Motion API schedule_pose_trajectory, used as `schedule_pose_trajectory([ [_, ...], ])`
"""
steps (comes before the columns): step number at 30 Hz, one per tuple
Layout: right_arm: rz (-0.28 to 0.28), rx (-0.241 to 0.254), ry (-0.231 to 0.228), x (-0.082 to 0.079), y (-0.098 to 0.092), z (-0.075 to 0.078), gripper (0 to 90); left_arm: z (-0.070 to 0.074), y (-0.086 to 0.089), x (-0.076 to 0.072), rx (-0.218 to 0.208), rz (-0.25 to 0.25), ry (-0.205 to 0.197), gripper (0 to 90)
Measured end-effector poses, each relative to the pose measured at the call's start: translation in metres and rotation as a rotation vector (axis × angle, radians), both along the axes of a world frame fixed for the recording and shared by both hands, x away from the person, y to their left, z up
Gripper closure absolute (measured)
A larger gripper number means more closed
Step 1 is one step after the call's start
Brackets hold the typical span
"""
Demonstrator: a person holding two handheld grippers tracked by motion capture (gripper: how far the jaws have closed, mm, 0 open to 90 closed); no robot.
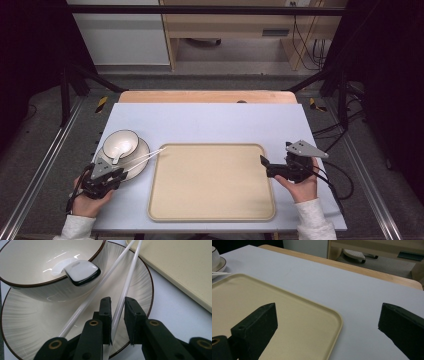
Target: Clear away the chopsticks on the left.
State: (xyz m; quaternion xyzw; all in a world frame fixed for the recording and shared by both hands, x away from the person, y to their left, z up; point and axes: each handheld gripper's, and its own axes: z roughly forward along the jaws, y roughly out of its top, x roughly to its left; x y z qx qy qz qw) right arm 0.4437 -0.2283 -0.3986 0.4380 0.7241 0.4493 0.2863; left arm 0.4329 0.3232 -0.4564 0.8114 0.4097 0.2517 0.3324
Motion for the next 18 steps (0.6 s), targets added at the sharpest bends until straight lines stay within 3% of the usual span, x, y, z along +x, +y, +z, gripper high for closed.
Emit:
schedule_pose_trajectory([
  [18, 0.004, -0.001, 0.005, 0.0006, 0.0007, -0.0007, 2.9, 0.0008, -0.0083, 0.0006, 0.011, 0.021, 0.016, 83.5],
])
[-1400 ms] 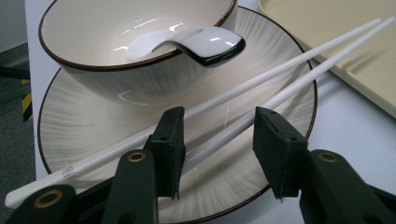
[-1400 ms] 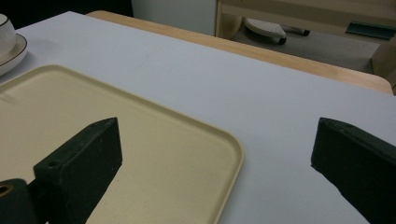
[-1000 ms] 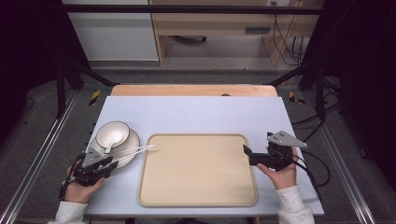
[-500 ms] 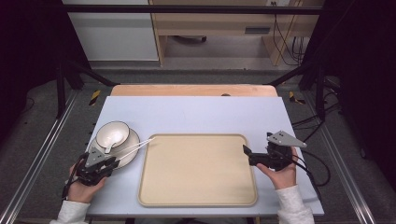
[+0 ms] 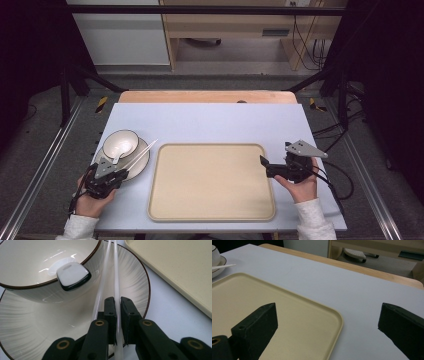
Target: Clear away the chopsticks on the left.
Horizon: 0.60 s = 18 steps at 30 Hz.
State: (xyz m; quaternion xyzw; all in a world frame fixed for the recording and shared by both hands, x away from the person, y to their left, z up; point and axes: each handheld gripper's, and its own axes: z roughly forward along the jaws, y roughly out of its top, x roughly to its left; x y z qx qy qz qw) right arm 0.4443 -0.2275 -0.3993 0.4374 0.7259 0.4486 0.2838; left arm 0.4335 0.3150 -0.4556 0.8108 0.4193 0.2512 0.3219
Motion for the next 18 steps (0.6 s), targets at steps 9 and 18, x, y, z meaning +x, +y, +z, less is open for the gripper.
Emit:
schedule_pose_trajectory([
  [9, 0.000, -0.003, 0.006, 0.000, 0.001, -0.001, 2.9, 0.000, -0.010, 0.011, 0.009, 0.033, 0.053, 75.1],
  [18, 0.002, -0.005, 0.010, 0.001, 0.001, -0.001, 2.9, -0.003, -0.015, 0.019, 0.035, 0.045, 0.086, 77.8],
])
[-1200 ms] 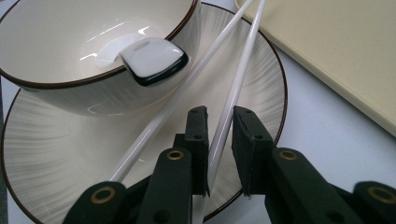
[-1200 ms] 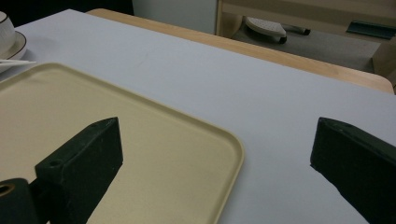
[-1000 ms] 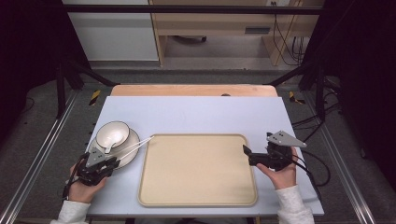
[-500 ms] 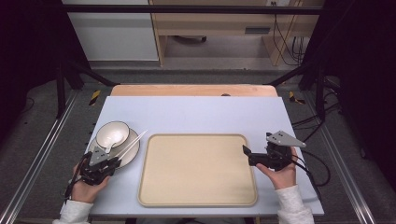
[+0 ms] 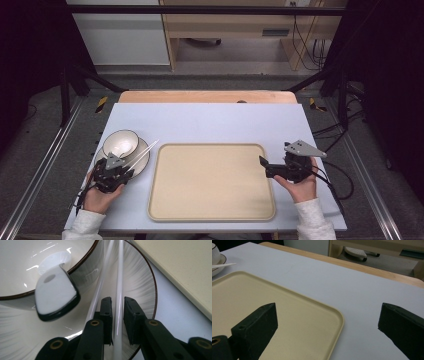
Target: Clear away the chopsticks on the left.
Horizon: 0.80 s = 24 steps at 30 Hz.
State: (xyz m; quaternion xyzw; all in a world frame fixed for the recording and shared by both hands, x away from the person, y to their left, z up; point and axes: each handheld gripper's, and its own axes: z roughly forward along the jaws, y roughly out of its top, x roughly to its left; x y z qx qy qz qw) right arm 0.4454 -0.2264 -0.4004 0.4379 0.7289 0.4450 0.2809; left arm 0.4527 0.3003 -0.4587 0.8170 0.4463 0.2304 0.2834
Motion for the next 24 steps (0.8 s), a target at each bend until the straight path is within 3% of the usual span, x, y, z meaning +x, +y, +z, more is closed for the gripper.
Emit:
schedule_pose_trajectory([
  [11, 0.002, -0.004, 0.005, 0.000, 0.000, 0.000, 2.9, 0.002, -0.004, -0.001, 0.005, -0.010, 0.006, 84.2],
  [24, -0.006, 0.008, -0.009, -0.002, -0.004, 0.003, 2.9, 0.020, -0.015, -0.016, -0.052, 0.005, -0.060, 84.5],
])
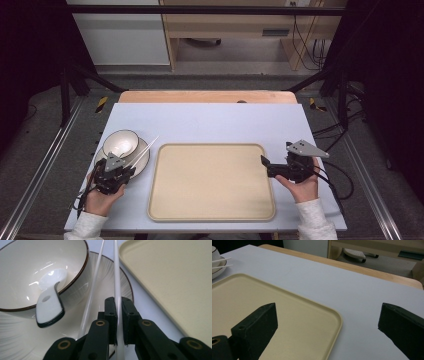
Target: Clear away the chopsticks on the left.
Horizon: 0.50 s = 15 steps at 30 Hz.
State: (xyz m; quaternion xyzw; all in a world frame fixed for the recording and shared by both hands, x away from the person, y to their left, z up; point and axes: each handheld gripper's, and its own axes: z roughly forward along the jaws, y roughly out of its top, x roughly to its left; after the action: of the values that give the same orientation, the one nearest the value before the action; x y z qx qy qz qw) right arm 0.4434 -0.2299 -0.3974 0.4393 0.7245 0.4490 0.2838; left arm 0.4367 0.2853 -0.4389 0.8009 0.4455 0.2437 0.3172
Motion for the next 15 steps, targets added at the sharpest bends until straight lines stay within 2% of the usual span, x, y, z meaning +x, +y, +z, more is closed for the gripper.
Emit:
schedule_pose_trajectory([
  [8, -0.010, 0.020, -0.014, -0.002, -0.005, 0.003, 2.7, 0.006, -0.021, -0.016, -0.061, 0.024, -0.037, 84.5],
  [15, -0.011, 0.031, -0.019, -0.003, -0.007, 0.004, 2.7, 0.011, -0.036, -0.027, -0.118, 0.067, -0.067, 84.6],
])
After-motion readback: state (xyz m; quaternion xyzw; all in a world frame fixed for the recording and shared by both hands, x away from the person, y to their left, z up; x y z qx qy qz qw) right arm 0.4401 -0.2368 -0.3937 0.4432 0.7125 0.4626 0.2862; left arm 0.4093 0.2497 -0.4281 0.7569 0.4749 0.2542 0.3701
